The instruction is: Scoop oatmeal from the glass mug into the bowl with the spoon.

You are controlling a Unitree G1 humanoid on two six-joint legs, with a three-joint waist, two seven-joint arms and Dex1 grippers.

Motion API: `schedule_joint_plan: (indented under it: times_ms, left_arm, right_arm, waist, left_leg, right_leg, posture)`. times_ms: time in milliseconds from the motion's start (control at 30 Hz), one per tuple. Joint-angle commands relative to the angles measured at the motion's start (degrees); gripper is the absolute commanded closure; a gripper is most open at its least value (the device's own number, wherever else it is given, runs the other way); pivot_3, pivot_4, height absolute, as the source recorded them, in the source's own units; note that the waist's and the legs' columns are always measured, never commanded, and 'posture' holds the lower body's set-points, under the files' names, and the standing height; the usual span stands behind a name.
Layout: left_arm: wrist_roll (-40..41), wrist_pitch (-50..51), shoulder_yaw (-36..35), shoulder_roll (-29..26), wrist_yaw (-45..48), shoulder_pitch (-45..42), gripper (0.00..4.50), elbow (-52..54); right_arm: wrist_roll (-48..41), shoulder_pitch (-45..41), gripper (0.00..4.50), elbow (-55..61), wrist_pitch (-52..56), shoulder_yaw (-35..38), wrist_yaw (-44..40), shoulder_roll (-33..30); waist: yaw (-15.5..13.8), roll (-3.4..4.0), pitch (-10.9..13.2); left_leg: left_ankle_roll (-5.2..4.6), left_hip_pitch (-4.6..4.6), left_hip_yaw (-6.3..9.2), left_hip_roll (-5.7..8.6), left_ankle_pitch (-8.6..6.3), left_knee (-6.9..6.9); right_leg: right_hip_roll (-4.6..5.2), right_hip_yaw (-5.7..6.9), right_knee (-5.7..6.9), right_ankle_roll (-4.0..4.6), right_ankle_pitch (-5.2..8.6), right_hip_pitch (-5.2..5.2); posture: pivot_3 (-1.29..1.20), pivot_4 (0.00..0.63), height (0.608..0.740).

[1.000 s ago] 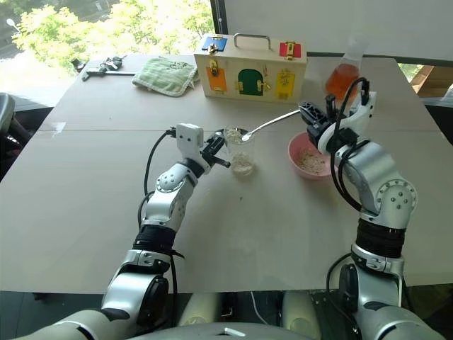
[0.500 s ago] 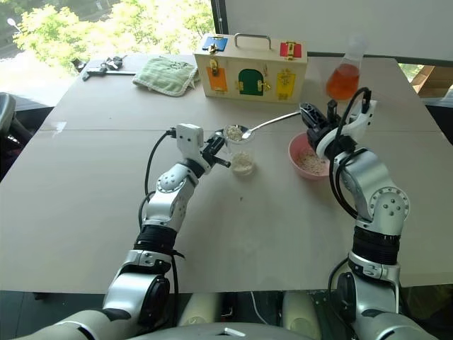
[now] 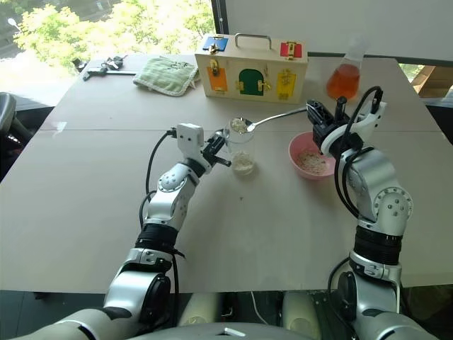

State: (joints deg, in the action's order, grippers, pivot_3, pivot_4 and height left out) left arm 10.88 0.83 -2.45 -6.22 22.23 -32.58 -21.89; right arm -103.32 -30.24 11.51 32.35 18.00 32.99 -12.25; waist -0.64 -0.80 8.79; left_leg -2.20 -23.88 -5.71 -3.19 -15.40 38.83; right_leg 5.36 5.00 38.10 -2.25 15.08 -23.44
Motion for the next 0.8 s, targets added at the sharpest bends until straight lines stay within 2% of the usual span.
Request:
schedule_joint_plan:
  times_ms: [33,267,467,667,800]
  left_arm:
    - [0.3,-1.0,-0.6,0.0,-0.1,-1.0,4.43,0.0]
    - [0.3,-1.1,-0.5,-0.1,0.1,-1.0,4.43,-0.1]
    - [0.3,-1.2,-0.6,-0.1,0.1,-0.9,4.43,-0.4]
    - [0.3,-1.2,-0.3,0.1,0.5,-0.6,4.43,-1.0]
    - [0.2,-1.5,0.2,0.5,1.2,-1.3,4.43,-2.4]
  right_arm:
    - [-0.5,0.2,4.5,3.4,0.4,-0.4,-1.0,-0.9]
    - [-1.1,-0.4,4.5,3.5,-1.0,-0.3,-0.9,-0.3]
    - [-5.1,-0.7,4.5,4.7,-3.1,1.7,0.0,-0.2]
    - [-9.1,1.2,4.5,6.6,-3.5,4.9,0.6,-4.0]
    - [-9.7,3.4,4.5,8.1,-3.4,10.5,1.7,-7.2]
  waist:
    - [0.0,0.0,0.0]
    - [0.0,0.0,0.0]
    - [0.0,0.0,0.0]
    - [-0.1,0.0,0.0]
    - [-0.2,0.0,0.0]
  left_leg:
    - [0.0,0.0,0.0,0.0,0.0,0.0]
    - [0.0,0.0,0.01,0.0,0.0,0.0]
    - [0.0,0.0,0.0,0.0,0.0,0.0]
    - [0.0,0.0,0.01,0.0,0.0,0.0]
    - [-0.01,0.0,-0.01,0.01,0.0,0.0]
  right_leg:
    - [0.0,0.0,0.0,0.0,0.0,0.0]
    - [0.0,0.0,0.0,0.0,0.0,0.0]
    - [0.0,0.0,0.0,0.0,0.0,0.0]
    - [0.0,0.0,-0.01,0.0,0.0,0.0]
    - [0.0,0.01,-0.01,0.0,0.0,0.01]
  posture:
    - [0.0,0.15,0.74]
    - [0.0,0.15,0.74]
    - [0.0,0.15,0.74]
    - [0.0,0.15,0.74]
    - [0.0,0.15,0.74]
